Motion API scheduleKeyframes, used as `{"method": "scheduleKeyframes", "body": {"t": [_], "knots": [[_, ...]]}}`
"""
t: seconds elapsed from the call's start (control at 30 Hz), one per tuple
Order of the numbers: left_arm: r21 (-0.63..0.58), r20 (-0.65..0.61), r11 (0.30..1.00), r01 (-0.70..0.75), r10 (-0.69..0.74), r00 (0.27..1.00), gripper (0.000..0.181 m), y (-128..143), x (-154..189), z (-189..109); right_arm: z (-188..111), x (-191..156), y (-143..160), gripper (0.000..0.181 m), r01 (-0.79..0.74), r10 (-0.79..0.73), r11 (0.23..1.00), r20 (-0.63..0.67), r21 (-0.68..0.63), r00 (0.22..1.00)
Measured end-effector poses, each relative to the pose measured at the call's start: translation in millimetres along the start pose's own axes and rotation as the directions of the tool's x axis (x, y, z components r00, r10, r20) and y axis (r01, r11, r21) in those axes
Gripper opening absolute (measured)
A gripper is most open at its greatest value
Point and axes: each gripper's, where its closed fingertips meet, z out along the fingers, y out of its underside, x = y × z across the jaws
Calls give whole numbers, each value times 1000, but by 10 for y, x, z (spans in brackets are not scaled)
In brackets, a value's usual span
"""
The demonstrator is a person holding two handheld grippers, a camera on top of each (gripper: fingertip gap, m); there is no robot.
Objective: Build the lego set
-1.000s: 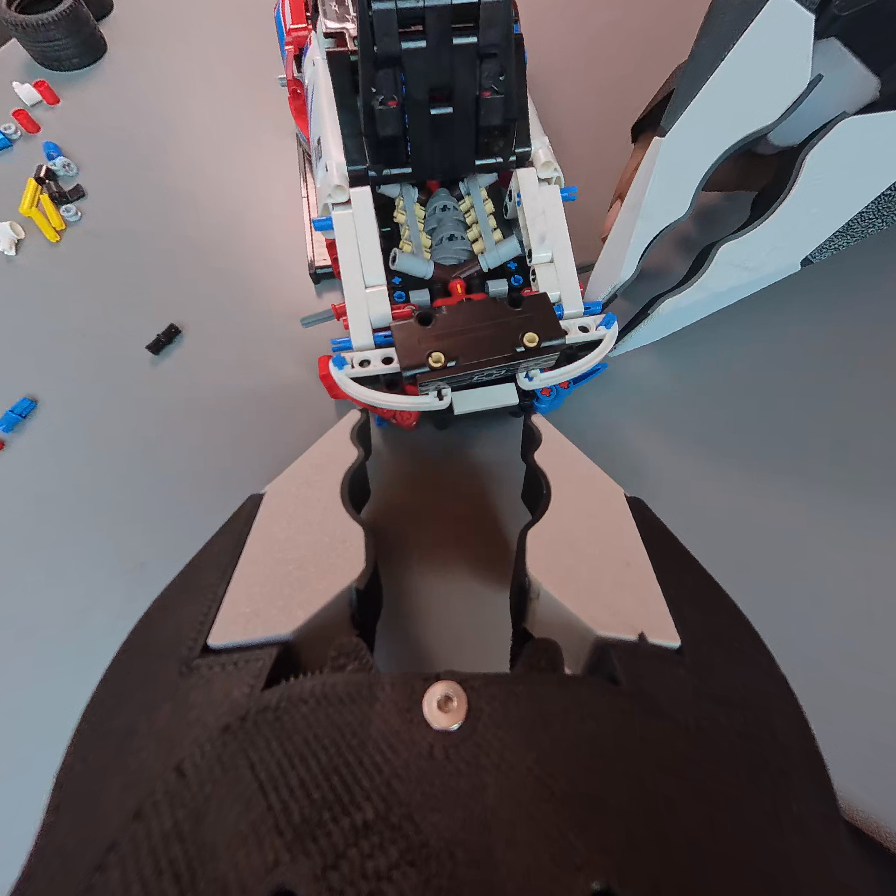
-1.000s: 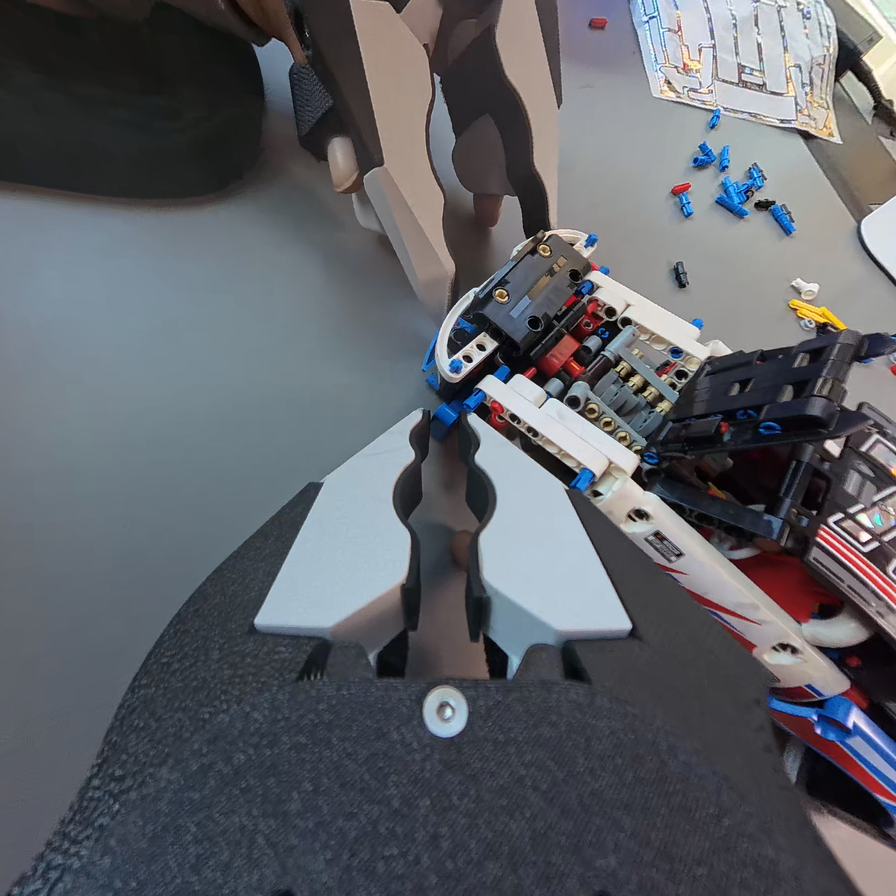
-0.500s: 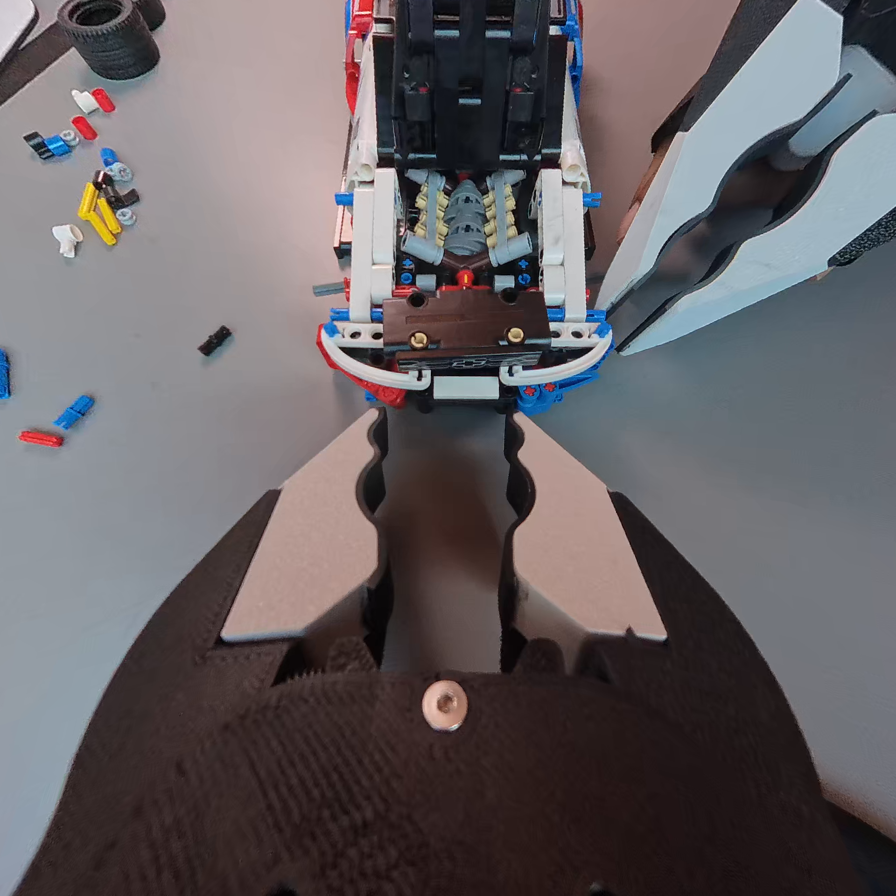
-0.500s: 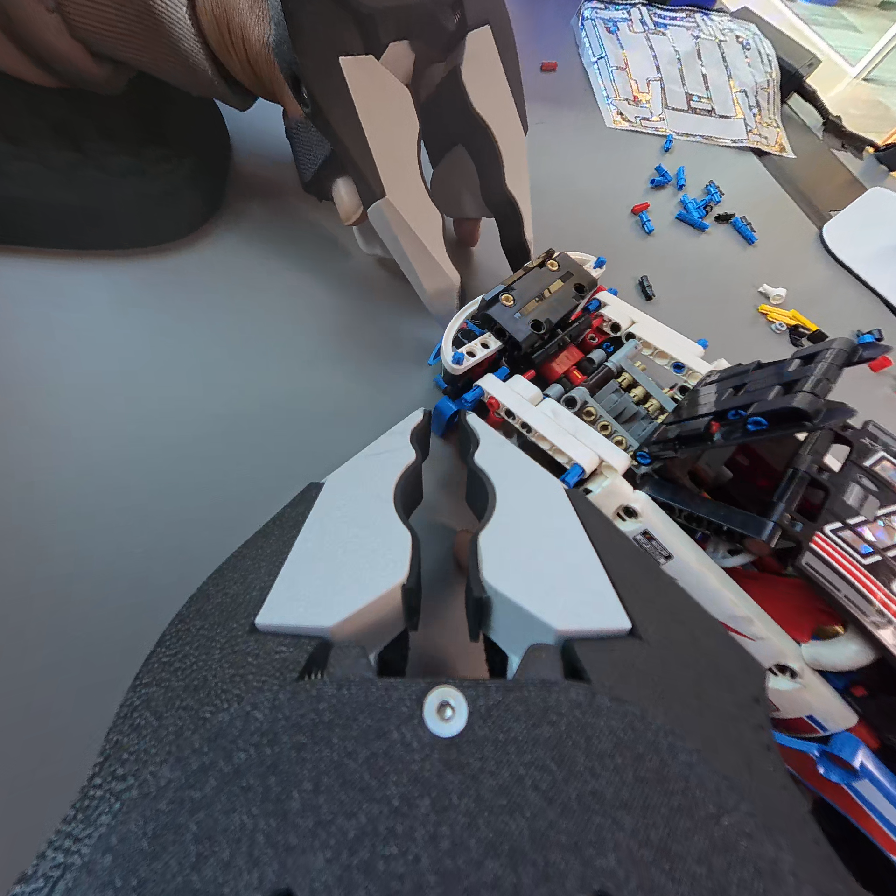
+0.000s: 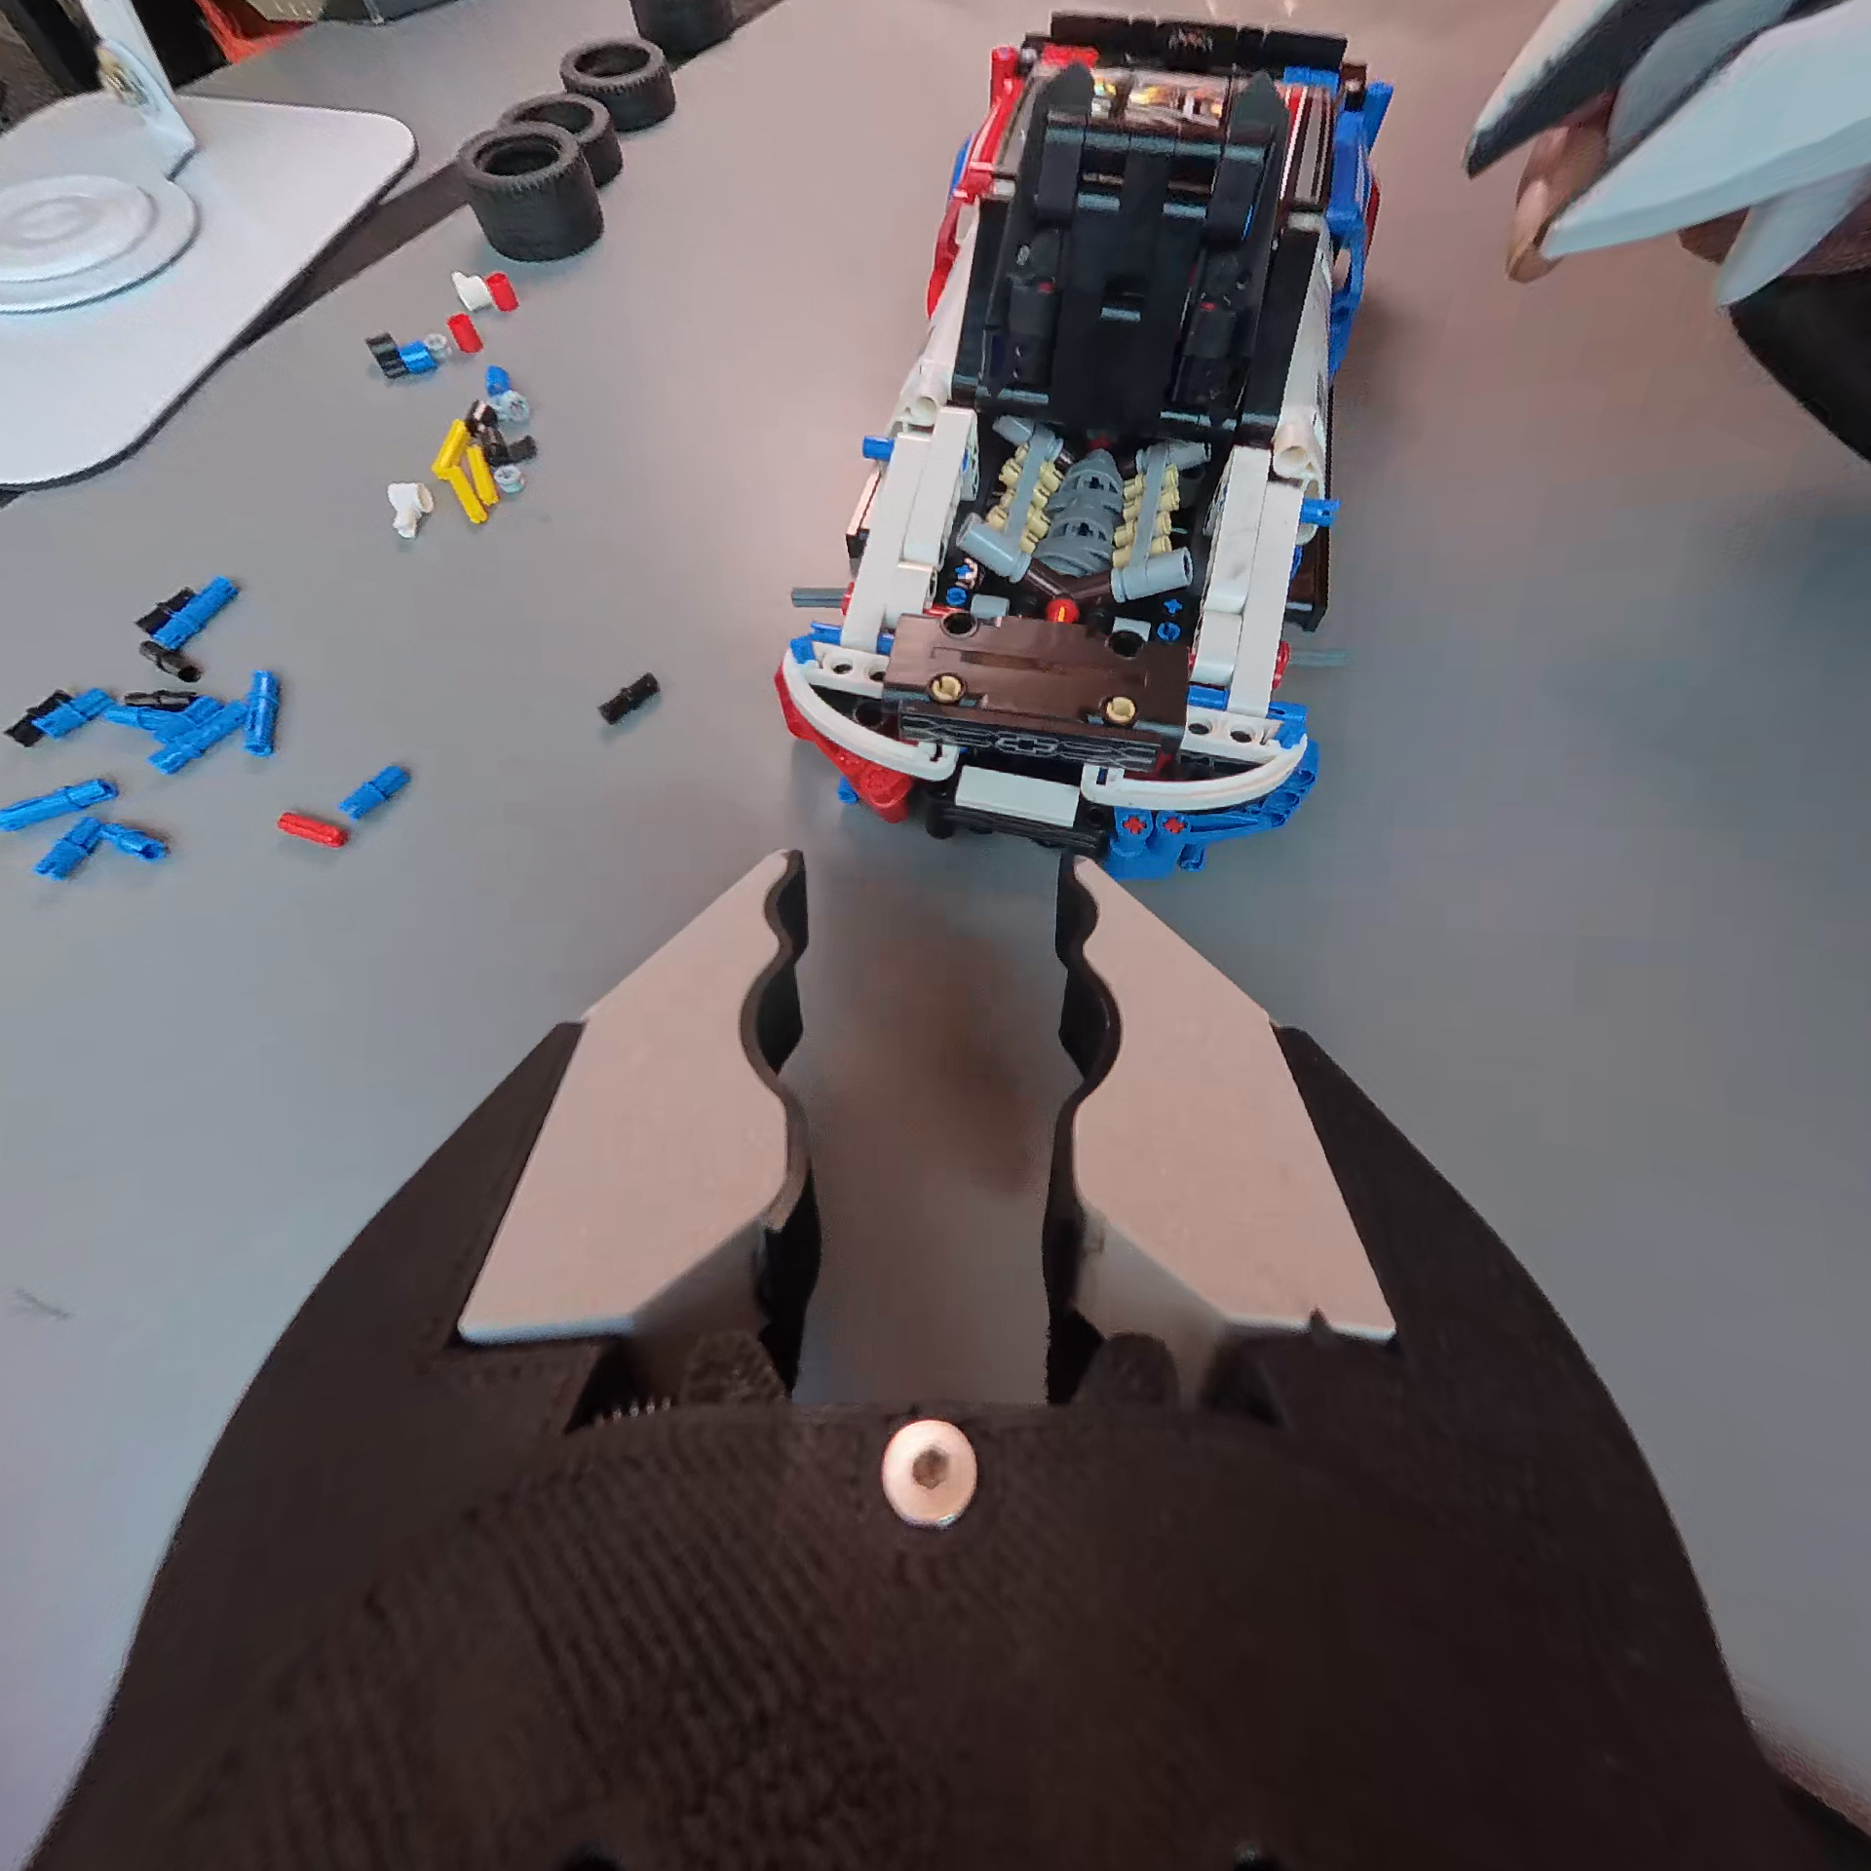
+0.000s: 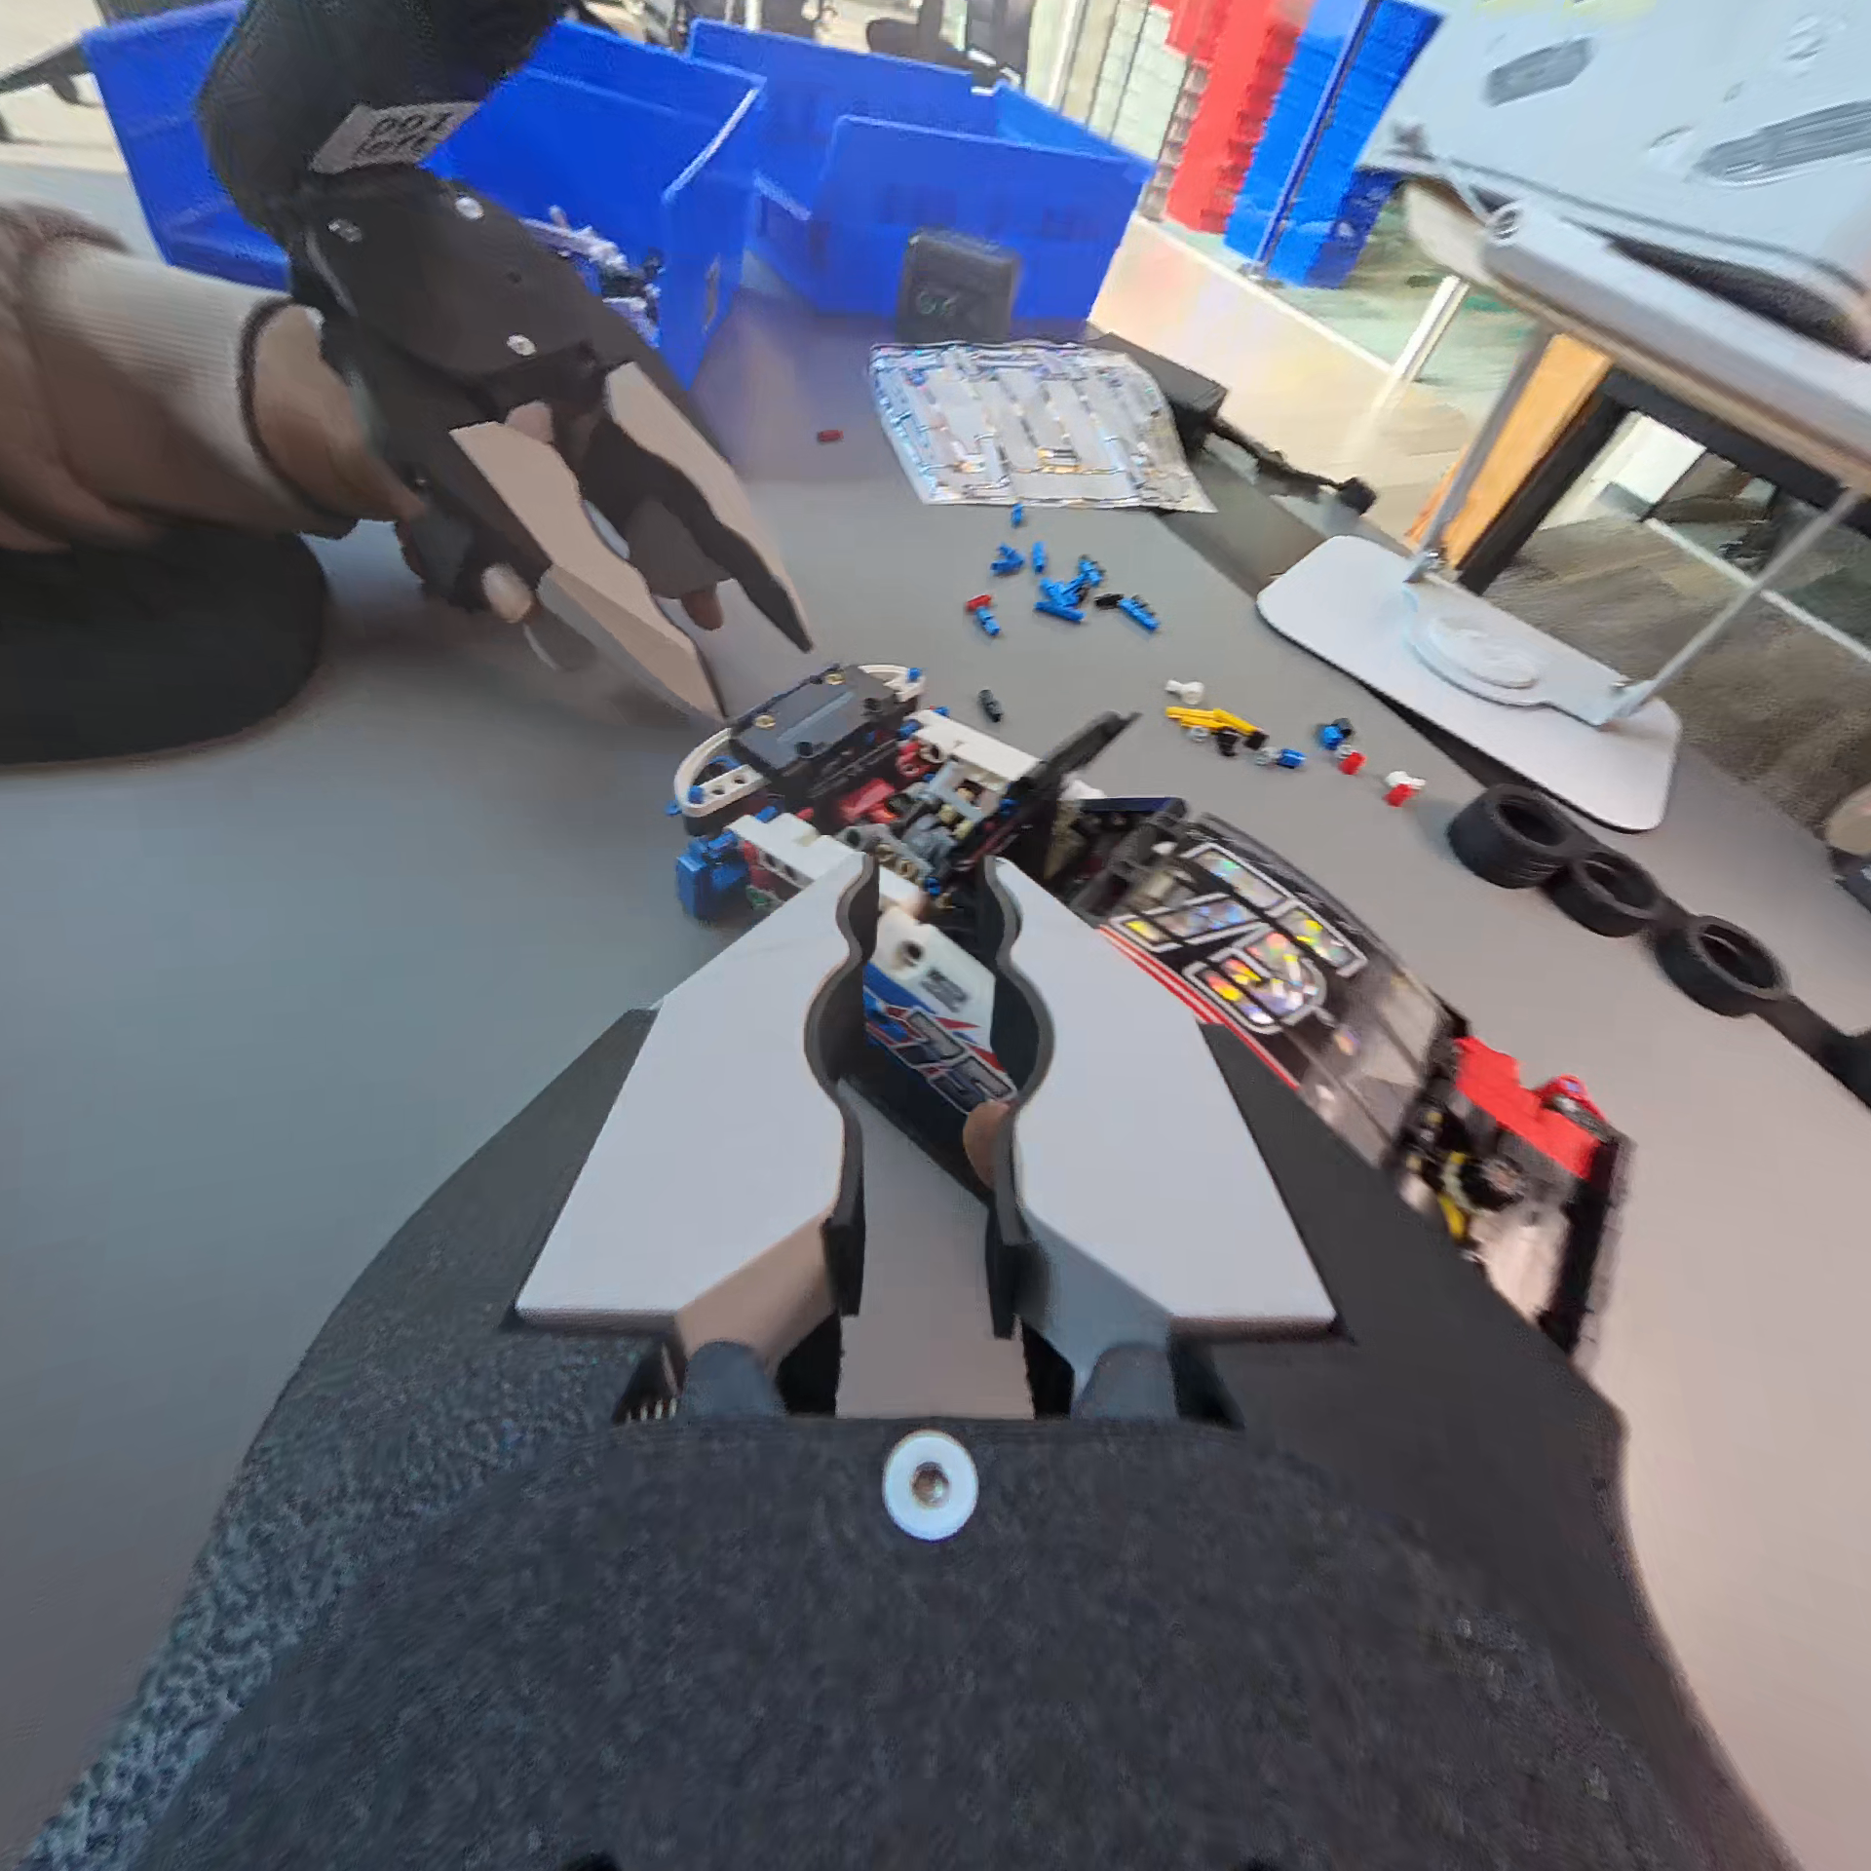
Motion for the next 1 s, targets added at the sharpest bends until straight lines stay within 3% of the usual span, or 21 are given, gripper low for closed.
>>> {"method": "scheduleKeyframes", "body": {"t": [0.03, 0.27, 0.4, 0.47, 0.6, 0.9, 1.0], "knots": [[32, 7, 999, 12, -12, 1000, 49, -41, -18, -28, -74, 129, -13, 20, -10, 10, 1000, -30, 9, 1000], [308, 65, 948, 84, -109, 992, 59, -433, -157, -289, -494, 1035, 401, 57, -1, -38, 990, -270, -141, 962], [354, 94, 931, 87, -128, 987, 61, -480, -194, -337, -512, 1092, 750, 84, -133, 86, 970, -230, -202, 970], [360, 96, 929, 86, -129, 987, 61, -486, -194, -333, -475, 1040, 849, 85, -189, 150, 961, -192, -204, 970], [377, 104, 924, 67, -114, 988, 59, -519, -190, -337, -401, 1041, 1004, 80, -174, 127, 953, -194, -248, 973], [378, 138, 925, 37, -96, 986, 56, -505, -245, -344, -338, 1115, 1061, 68, -174, 129, 955, -193, -239, 973], [370, 130, 928, 45, -100, 986, 57, -484, -254, -326, -348, 1191, 1117, 55, -175, 117, 953, -231, -248, 966]]}}
